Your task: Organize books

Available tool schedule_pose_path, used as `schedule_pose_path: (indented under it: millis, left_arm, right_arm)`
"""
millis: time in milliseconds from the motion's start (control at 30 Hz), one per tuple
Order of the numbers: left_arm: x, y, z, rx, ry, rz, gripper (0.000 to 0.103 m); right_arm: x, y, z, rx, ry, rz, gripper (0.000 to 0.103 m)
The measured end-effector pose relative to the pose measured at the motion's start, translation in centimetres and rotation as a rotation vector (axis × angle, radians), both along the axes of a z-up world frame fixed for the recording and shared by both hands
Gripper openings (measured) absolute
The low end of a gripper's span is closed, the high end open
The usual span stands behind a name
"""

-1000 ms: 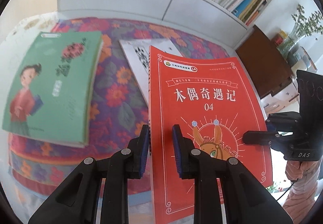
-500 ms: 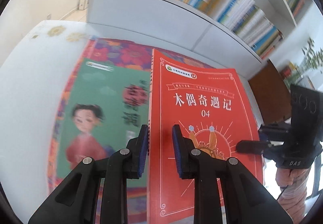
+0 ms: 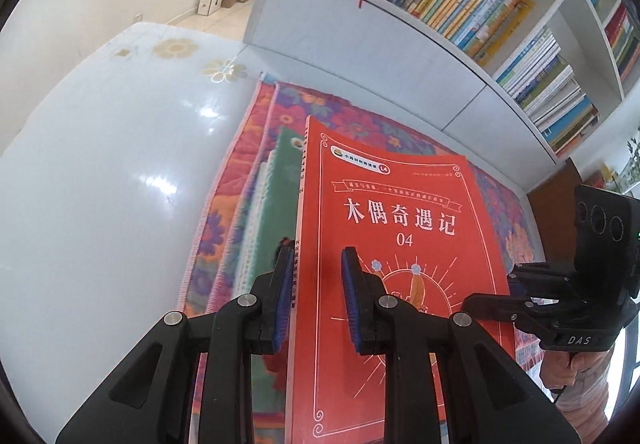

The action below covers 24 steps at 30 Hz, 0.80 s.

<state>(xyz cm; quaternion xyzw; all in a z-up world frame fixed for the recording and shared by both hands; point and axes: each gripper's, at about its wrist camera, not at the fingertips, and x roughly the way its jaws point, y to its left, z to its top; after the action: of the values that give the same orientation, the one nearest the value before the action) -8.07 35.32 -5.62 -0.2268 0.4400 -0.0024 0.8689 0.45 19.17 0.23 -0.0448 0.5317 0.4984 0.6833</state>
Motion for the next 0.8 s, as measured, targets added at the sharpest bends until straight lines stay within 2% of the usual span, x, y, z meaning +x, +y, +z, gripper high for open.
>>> schedule_pose_path:
  millis: [333, 633, 800]
  left_arm:
    - [1.1, 1.0, -2.7, -0.022, 0.021, 0.024, 0.020]
    - [1.1, 0.7, -2.3, 0.061, 0.020, 0.038, 0.021]
    - [1.0, 0.5, -2.0, 0.060, 0.013, 0.028, 0.022]
  right_arm:
    - [-0.1, 0.5, -1.7, -0.037, 0.007, -0.043, 0.020]
    - [-0.2, 0.3, -3.0, -0.056, 0.040, -0.067, 0.021]
    - [-0.1, 0.5, -3.0, -0.063, 0.037, -0.068, 0.024]
